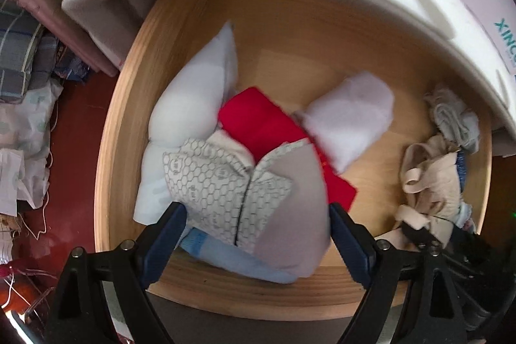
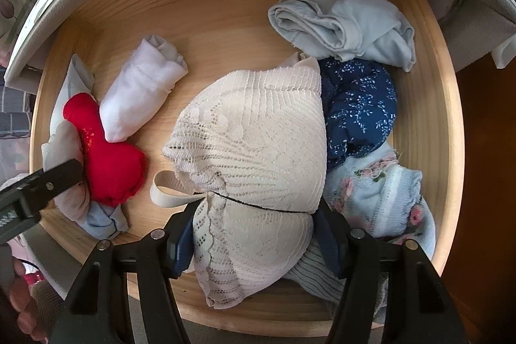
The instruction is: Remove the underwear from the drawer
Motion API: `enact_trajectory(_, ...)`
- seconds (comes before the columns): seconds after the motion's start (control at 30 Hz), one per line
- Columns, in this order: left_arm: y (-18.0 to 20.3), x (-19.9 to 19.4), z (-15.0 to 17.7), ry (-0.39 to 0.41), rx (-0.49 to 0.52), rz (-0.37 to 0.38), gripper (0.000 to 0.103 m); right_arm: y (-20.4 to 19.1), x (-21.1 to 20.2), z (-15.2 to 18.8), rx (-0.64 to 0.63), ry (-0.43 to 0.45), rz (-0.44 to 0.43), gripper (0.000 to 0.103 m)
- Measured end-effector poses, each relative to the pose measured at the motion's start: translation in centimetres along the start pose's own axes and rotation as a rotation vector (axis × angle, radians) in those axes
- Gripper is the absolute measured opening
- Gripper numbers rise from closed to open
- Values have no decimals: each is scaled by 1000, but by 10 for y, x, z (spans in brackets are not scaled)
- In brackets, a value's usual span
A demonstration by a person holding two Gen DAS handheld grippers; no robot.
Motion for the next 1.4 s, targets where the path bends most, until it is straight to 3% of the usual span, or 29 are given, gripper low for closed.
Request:
enact_trajectory(0.1,-4,3,1,-8,-10,34,83,-7,-9,2,3,0,-5,60)
enact_trajectory(0.23,0,-1,3,-7,21,41,67,-11,-14,3,5,2,-7,60)
enact_trajectory(0.43,-2,-11,9,0,23,69,57,-16,-22,5,4,8,-8,60)
enact_trajectory(0.9,-8,-70,22,54,123,142,56,-21,-25,4,-3,19,0,60)
enact_trajectory(1.2,-7,-117,26,148,186,148,56,-23,-26,3,-6,21,4,60)
enact_trajectory(1.4,-2,-178,8,266,225,152,56,-23,-26,3,-7,21,4,60)
Point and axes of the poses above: each gripper's, at about its wrist camera, not at the fingertips, and x roughly the way its jaws point, y to its right, z to its underside, the point moved 9 cm from there along x, roughly the way its jaws point, and after that the axes turned 5 degrees about -y, right-handed, at the moved point
